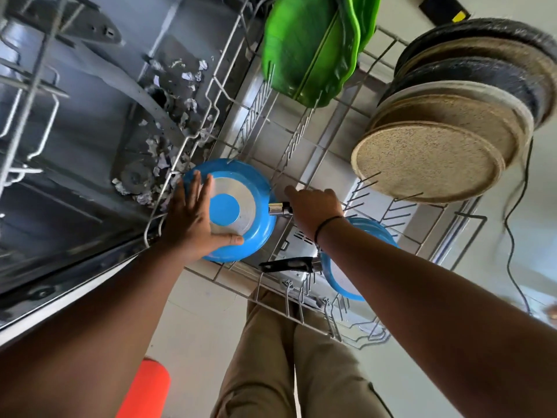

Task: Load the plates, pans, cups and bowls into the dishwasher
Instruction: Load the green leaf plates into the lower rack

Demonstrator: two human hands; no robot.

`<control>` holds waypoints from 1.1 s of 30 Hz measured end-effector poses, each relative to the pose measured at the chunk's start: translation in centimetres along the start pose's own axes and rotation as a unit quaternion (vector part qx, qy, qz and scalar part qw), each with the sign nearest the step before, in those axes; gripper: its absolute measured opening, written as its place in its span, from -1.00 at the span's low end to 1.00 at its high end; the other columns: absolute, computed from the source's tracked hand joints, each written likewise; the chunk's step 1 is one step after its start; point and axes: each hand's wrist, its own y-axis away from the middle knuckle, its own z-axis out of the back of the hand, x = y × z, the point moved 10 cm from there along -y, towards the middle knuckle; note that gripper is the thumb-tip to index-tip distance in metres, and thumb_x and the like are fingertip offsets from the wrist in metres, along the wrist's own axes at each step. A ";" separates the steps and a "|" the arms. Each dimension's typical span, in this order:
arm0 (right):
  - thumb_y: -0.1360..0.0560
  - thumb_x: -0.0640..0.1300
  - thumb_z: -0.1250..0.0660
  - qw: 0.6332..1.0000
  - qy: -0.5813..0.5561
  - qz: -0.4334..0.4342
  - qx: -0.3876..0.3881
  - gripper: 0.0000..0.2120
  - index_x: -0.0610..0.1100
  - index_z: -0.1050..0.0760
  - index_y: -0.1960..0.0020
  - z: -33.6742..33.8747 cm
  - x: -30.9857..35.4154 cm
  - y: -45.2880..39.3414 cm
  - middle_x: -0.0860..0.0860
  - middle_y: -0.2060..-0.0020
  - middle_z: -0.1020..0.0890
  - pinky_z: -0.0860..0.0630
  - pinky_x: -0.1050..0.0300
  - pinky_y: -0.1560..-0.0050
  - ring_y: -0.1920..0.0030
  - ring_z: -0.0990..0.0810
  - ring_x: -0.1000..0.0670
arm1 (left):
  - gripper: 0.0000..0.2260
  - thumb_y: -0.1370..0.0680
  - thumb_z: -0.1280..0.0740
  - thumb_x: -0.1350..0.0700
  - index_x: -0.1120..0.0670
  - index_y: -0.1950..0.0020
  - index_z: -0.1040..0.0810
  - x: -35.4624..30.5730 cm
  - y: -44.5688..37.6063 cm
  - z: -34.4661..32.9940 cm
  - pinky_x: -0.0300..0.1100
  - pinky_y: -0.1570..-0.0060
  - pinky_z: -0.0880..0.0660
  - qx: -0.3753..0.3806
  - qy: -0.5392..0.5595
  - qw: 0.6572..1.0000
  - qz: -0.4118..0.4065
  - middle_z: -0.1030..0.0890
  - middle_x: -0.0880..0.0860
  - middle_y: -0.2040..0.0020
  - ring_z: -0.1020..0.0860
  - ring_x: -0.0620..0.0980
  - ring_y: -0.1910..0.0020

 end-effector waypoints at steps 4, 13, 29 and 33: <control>-0.44 -0.11 -0.32 0.995 -0.004 -0.030 0.090 -0.56 0.00 -0.30 -0.29 -2.1 -0.8 -0.1 -0.07 -0.15 -0.50 -0.45 -0.09 -0.06 -0.16 -0.49 -0.17 | 0.27 -0.11 -0.43 -0.47 -0.08 -0.55 0.27 0.4 -0.1 -0.1 0.15 -0.50 0.11 0.004 0.012 1.000 0.010 0.17 0.09 -0.59 0.18 0.22 -0.54; -0.57 -0.14 -0.14 0.997 0.054 -0.049 0.036 -0.74 -0.06 -0.37 -0.25 -2.2 -0.6 1.1 -0.09 -0.10 -0.55 -0.37 -0.14 -0.14 -0.14 -0.51 -0.18 | 0.29 -0.03 -0.30 -0.57 -0.07 -0.56 0.20 0.6 0.1 0.3 0.05 -0.48 0.13 -0.014 0.061 0.998 0.000 0.16 0.07 -0.59 0.16 0.11 -0.55; -0.51 -0.22 -0.30 0.999 0.017 -0.024 0.032 -0.74 0.00 -0.46 -0.18 -0.9 -1.8 -3.0 -0.02 -0.02 -0.58 -0.44 0.04 0.18 -0.07 -0.57 -0.12 | 0.20 -0.11 -0.35 -0.51 -0.05 -0.56 0.10 2.2 3.1 -0.5 0.17 -0.40 -0.19 -0.128 0.128 0.980 0.083 -0.09 0.18 -0.54 -0.13 0.19 -0.49; -0.53 -0.19 -0.29 0.997 -0.017 -0.052 0.057 -0.74 0.02 -0.48 -0.19 -1.8 -3.2 -3.1 -0.04 0.02 -0.58 -0.47 0.05 0.13 -0.01 -0.59 -0.13 | 0.19 -0.11 -0.33 -0.53 -0.04 -0.55 0.09 1.9 2.8 -0.3 0.23 -0.36 -0.25 -0.125 0.112 0.983 0.080 -0.12 0.22 -0.52 -0.17 0.27 -0.47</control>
